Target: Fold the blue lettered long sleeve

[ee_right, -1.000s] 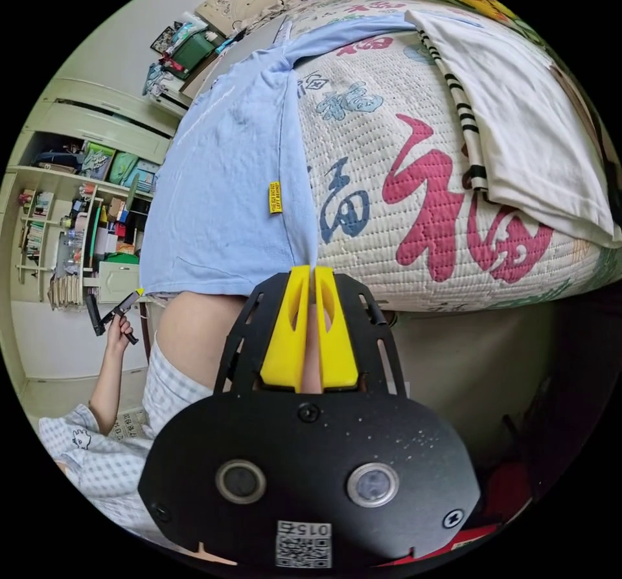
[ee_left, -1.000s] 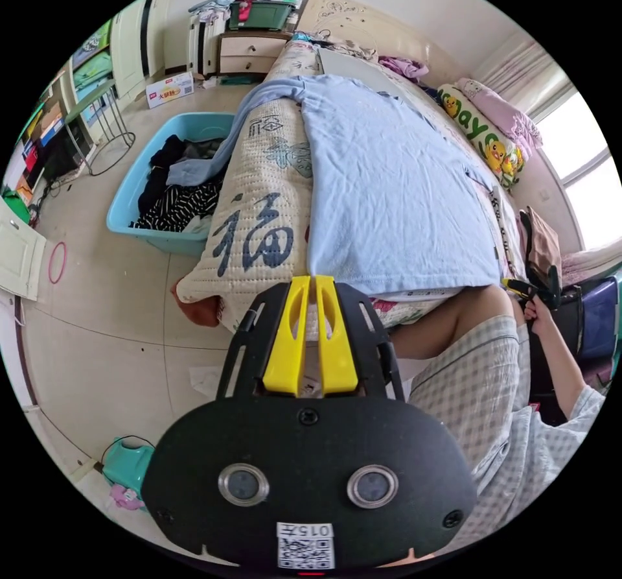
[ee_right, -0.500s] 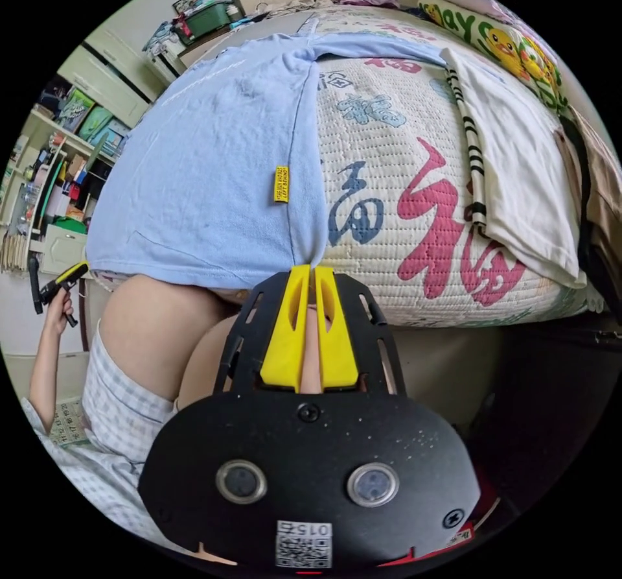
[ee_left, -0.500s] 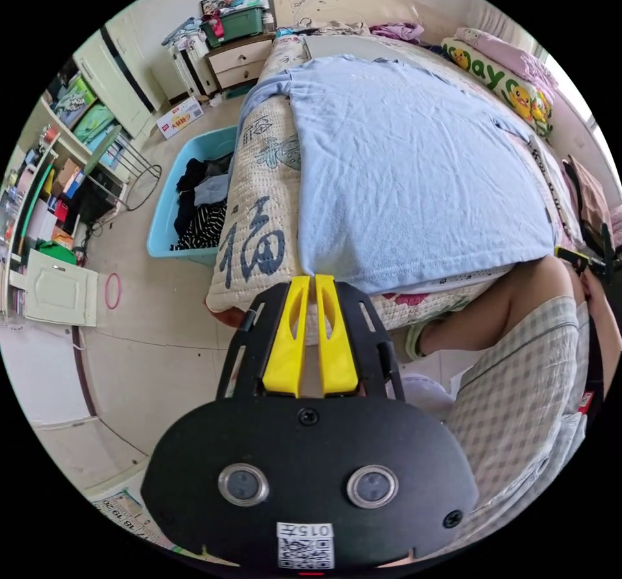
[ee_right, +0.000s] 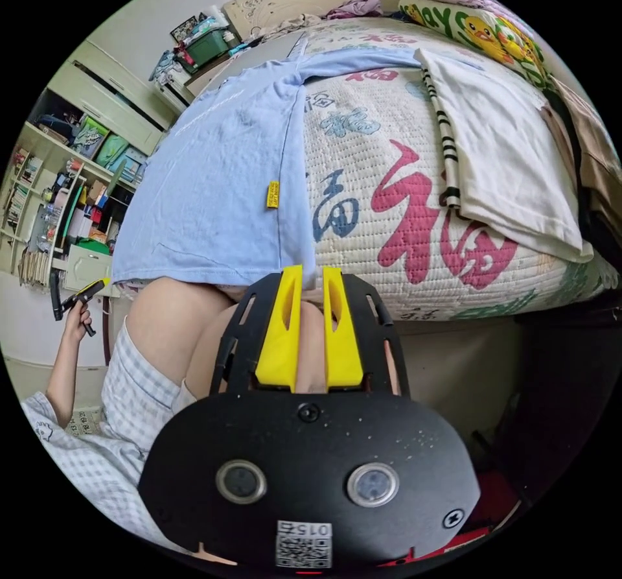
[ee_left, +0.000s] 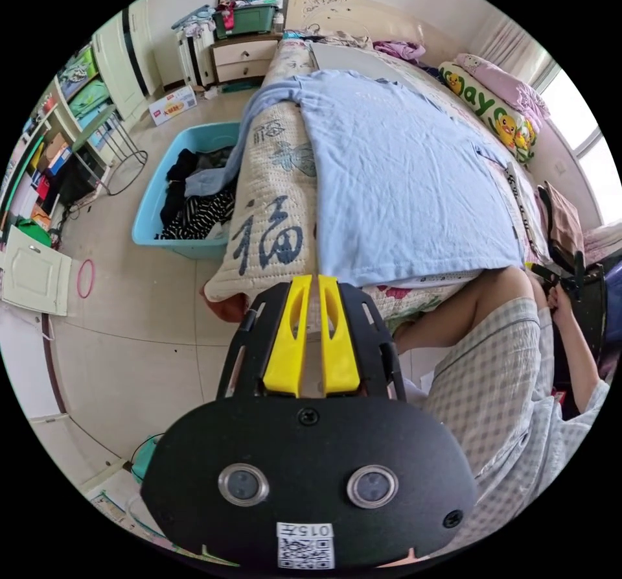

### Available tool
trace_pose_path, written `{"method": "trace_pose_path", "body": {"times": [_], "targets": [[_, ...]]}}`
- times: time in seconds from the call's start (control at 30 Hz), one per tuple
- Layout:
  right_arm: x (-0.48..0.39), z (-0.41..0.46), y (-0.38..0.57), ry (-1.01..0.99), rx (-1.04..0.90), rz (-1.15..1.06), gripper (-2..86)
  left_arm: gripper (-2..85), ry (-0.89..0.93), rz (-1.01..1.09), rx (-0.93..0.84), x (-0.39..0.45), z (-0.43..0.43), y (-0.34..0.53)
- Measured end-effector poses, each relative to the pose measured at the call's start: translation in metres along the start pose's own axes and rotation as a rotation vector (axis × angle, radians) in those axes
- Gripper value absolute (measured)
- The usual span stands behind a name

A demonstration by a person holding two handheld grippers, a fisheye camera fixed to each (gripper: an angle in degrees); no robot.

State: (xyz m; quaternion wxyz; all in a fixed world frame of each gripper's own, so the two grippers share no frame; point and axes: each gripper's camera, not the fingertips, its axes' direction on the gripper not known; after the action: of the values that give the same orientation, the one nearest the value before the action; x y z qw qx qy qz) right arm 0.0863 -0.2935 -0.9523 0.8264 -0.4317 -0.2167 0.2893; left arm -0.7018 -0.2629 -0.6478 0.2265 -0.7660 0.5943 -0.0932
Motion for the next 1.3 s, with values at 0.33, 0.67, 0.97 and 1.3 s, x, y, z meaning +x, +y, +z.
{"method": "trace_pose_path", "body": {"times": [0.33, 0.67, 0.97, 1.3], "targets": [[-0.078, 0.043, -0.042, -0.005, 0.049, -0.15, 5.6, 6.8, 0.049, 0.087, 0.104, 0.062, -0.014, -0.022], [-0.093, 0.166, -0.059, 0.007, -0.217, -0.213, 3.6, 7.2, -0.122, 0.157, 0.003, 0.117, 0.033, -0.035], [-0.07, 0.238, -0.026, -0.012, -0.258, -0.343, 0.8, 7.1, -0.122, 0.121, -0.067, 0.135, 0.047, -0.055], [0.118, 0.204, 0.044, -0.219, 0.174, -0.227, 0.5, 6.1, -0.252, 0.081, 0.198, 0.168, -0.021, -0.091]]}}
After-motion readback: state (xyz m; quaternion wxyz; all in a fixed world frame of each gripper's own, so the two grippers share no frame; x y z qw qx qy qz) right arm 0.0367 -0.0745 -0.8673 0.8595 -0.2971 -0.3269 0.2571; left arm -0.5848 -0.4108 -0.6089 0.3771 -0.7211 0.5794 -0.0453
